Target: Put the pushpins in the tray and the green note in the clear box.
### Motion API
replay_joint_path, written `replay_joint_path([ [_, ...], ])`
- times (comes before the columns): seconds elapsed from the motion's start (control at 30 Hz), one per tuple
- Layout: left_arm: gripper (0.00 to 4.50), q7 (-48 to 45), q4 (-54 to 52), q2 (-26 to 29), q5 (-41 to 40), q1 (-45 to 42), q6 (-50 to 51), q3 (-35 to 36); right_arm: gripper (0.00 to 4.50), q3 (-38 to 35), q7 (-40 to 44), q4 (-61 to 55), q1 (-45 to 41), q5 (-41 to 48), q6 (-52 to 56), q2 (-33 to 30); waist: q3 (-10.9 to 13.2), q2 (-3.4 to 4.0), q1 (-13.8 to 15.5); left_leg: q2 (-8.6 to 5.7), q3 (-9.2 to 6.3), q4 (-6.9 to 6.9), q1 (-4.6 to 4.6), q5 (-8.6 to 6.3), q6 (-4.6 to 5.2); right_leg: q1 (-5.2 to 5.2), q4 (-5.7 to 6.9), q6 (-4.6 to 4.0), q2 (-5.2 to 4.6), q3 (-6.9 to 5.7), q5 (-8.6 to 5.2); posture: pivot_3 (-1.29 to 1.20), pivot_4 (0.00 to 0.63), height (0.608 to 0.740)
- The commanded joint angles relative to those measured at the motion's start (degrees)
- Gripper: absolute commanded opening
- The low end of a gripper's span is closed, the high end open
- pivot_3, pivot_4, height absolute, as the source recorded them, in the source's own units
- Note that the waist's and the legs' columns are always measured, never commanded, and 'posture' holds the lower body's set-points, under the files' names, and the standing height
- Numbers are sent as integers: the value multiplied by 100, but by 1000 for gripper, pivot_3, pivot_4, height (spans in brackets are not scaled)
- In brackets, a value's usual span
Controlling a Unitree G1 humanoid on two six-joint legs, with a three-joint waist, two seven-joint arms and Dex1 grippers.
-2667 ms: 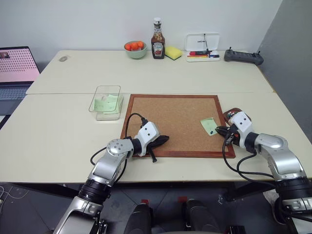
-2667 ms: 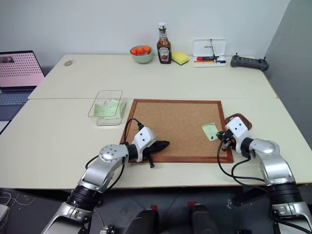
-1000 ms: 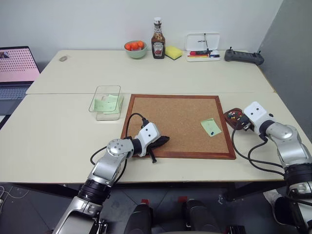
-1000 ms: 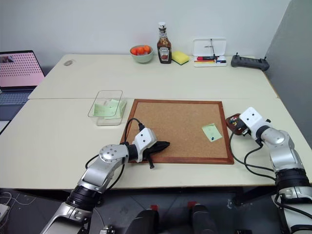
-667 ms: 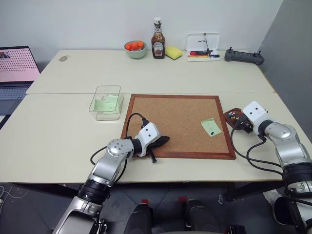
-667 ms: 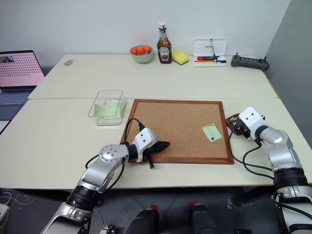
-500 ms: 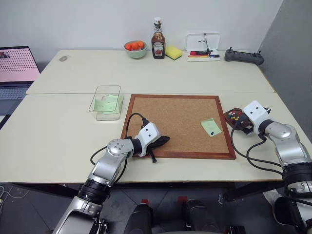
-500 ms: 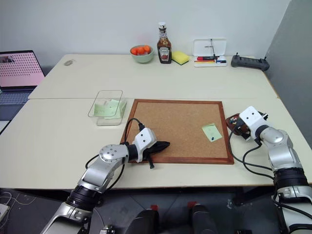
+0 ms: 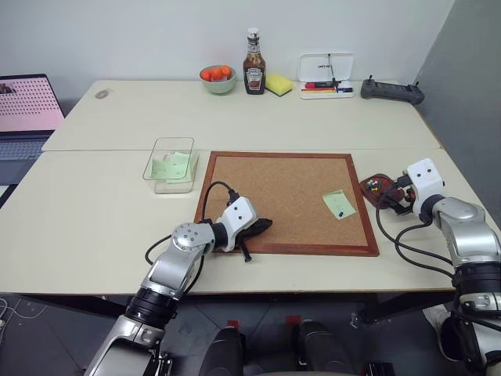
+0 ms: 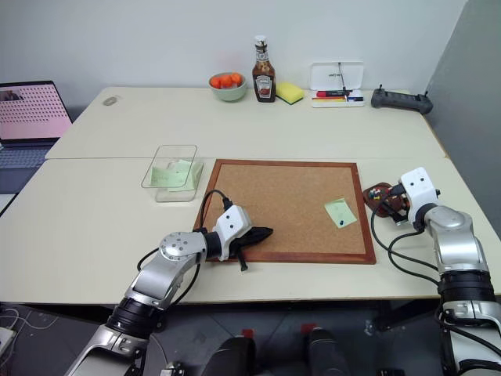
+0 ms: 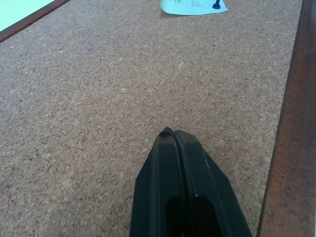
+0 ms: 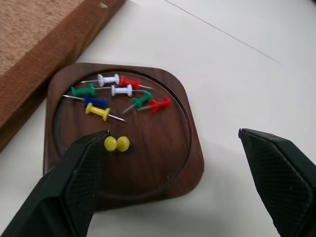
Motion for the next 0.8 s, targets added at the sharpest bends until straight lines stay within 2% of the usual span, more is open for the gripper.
replay_joint_path([
  [0.03,0,-138,259,38,206,143,116,-316,4437,-280,-148,-345,-23,228,325,93,0,0,0,0,0,0,0,0,0,0,0,0,0,0,0,0,150,740],
  [0.27,0,-163,276,59,224,130,94,-325,4437,-339,-323,-499,69,265,539,179,0,0,1,0,0,0,-1,0,0,0,-1,0,0,0,0,0,150,740],
  [0.53,0,-167,283,72,217,125,90,-324,4437,-1017,-443,-1046,28,1018,306,604,0,0,-2,0,-1,0,-1,0,0,0,0,1,0,-1,0,0,150,740],
  [0.8,0,-157,303,66,196,115,91,-317,4437,-848,400,-1755,441,1522,390,386,0,0,2,1,-5,-2,-2,0,1,0,-1,0,0,-5,-1,0,150,740],
])
